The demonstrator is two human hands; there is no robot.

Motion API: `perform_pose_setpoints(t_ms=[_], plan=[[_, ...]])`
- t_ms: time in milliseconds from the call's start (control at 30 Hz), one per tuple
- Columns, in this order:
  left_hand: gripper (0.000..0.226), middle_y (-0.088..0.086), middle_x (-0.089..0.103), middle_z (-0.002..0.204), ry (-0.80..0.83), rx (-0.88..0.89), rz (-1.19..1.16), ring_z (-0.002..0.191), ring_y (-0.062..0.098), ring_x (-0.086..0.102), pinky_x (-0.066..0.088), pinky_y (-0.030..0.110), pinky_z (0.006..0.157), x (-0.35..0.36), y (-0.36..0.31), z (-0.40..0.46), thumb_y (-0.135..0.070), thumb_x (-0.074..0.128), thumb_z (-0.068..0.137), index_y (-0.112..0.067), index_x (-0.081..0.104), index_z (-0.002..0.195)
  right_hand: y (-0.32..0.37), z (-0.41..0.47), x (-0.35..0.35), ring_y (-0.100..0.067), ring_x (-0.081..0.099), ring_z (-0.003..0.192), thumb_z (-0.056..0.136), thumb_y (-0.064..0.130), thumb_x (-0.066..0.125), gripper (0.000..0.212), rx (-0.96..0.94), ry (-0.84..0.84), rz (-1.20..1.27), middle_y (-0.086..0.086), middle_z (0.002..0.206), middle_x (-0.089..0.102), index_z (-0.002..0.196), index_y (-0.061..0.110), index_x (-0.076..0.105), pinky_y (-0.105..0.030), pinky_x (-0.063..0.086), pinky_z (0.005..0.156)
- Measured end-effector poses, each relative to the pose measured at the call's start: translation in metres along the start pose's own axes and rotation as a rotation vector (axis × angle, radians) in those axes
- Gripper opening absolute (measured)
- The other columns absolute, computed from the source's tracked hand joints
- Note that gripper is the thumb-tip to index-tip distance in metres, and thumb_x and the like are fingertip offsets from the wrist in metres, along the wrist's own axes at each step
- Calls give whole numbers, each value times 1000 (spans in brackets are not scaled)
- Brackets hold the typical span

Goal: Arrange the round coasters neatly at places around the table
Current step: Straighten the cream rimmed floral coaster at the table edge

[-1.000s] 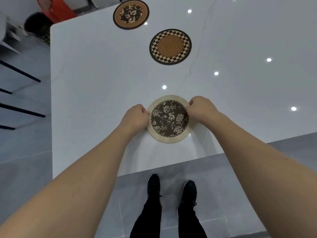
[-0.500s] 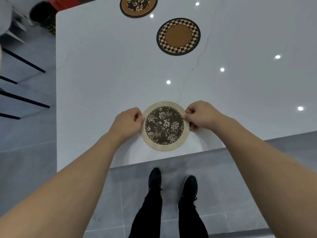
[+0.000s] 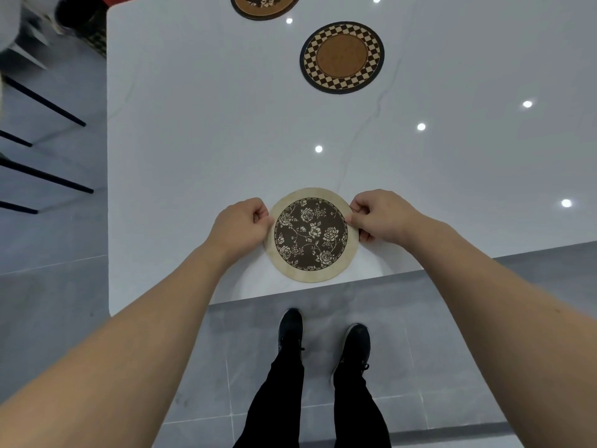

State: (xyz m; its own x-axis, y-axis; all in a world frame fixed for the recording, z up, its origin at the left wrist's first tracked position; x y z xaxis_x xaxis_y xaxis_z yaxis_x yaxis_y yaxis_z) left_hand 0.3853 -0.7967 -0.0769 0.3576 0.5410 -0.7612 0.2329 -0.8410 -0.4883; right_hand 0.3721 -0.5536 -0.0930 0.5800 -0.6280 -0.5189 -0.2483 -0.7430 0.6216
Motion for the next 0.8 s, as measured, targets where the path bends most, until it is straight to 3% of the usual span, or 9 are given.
perform_pose_setpoints(t_ms=[333, 800], plan=[[13, -5, 51, 64, 38, 15, -21, 59, 14, 44, 36, 28, 57, -2, 0, 0, -20, 58, 86, -10, 56, 78, 6, -2, 1, -17, 59, 62, 86, 22, 63, 20, -51, 26, -65, -7, 71, 70, 87, 2, 62, -33, 50, 75], [11, -5, 52, 65, 64, 16, 1, 60, 12, 45, 35, 28, 56, -4, -3, 2, -17, 57, 86, -11, 57, 76, 6, 0, 0, -16, 58, 61, 83, 20, 66, 21, -47, 45, -84, -9, 71, 71, 81, 0, 61, -28, 46, 63]])
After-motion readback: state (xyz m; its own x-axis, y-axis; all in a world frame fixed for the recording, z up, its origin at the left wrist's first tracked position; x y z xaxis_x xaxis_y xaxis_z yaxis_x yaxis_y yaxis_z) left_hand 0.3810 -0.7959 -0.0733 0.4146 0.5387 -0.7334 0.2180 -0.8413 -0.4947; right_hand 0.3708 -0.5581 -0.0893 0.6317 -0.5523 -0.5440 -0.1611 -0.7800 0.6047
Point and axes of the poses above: each hand's wrist, its own z-axis towards the middle knuckle, its own x-axis out of the palm, y = z × x, the point moved 7 cm from there along z, towards the middle knuckle
